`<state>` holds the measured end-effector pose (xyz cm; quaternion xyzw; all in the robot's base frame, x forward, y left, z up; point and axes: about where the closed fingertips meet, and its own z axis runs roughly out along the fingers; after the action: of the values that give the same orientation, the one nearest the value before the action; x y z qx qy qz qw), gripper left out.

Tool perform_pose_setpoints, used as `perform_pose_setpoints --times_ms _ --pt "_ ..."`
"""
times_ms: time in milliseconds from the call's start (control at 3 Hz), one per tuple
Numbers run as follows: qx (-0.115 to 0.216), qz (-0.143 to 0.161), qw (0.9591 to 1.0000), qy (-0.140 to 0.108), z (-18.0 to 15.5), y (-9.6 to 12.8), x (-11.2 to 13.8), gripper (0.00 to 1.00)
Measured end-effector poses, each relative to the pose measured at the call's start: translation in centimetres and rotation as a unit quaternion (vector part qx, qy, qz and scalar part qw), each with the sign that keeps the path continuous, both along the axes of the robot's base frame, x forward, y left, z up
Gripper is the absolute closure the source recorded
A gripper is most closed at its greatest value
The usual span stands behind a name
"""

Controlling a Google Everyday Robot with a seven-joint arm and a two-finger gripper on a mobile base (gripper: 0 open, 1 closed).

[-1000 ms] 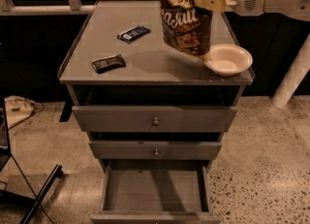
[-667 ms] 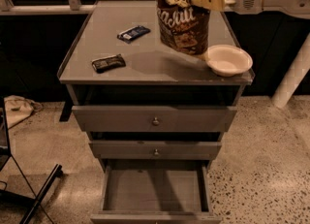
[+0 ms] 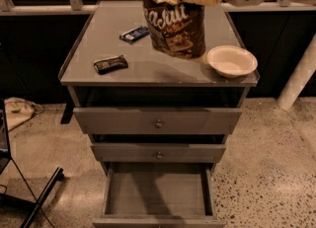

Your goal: Place brown chip bag into bottom drawer

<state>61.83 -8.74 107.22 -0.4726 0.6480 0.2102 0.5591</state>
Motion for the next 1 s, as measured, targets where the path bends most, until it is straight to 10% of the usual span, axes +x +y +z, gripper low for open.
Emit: perform_pose_setpoints --times_ms 1000 --pt "0.077 -0.015 0.9964 -0.034 -1.2 3.6 -7.7 1.0"
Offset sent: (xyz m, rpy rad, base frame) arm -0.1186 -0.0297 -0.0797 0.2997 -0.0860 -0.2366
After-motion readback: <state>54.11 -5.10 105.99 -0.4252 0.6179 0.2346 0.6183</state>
